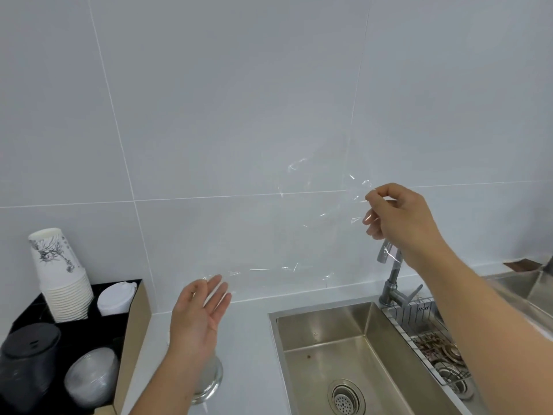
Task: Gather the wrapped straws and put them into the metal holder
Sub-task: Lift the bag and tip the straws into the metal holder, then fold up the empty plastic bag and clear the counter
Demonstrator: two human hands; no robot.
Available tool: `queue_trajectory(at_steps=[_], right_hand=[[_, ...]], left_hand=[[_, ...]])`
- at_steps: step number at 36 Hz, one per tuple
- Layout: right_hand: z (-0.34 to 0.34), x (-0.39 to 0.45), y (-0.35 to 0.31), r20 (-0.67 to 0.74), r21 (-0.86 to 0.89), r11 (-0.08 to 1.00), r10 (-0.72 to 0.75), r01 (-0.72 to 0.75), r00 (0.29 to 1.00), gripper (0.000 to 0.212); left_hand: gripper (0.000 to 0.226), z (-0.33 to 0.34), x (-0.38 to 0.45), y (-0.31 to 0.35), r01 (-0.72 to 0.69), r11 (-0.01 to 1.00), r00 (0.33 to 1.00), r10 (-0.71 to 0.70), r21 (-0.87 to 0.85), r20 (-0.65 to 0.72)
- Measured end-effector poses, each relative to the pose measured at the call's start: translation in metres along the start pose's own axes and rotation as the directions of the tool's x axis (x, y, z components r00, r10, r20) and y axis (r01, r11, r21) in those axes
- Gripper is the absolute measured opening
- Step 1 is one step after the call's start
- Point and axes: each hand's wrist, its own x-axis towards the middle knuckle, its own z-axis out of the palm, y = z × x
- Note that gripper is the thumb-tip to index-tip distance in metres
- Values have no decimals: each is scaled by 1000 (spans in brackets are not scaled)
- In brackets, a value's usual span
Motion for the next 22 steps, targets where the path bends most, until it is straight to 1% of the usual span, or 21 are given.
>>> queue_trajectory(at_steps=[2,5,9,16,22], right_hand=[[5,-1,4,-5,40,999,13,-12,1000,14],[19,-4,7,24,102,994,34,-36,999,14],[39,-8,8,58,127,990,47,-54,997,15],[81,-23,-4,96,178,982,46,-63,994,12],[127,-41,-19,107,163,984,52,-69,993,15]], left_hand=[[11,-11,0,8,-37,999,999,37,28,-9],[12,-26,-1,24,-86,994,996,87,63,-13],[20,-43,-3,44,-124,988,991,127,93,-30],[15,-76,-14,81,-163,980,981,173,116,-89],[11,-111,-18,120,-176,973,973,195,151,-122]])
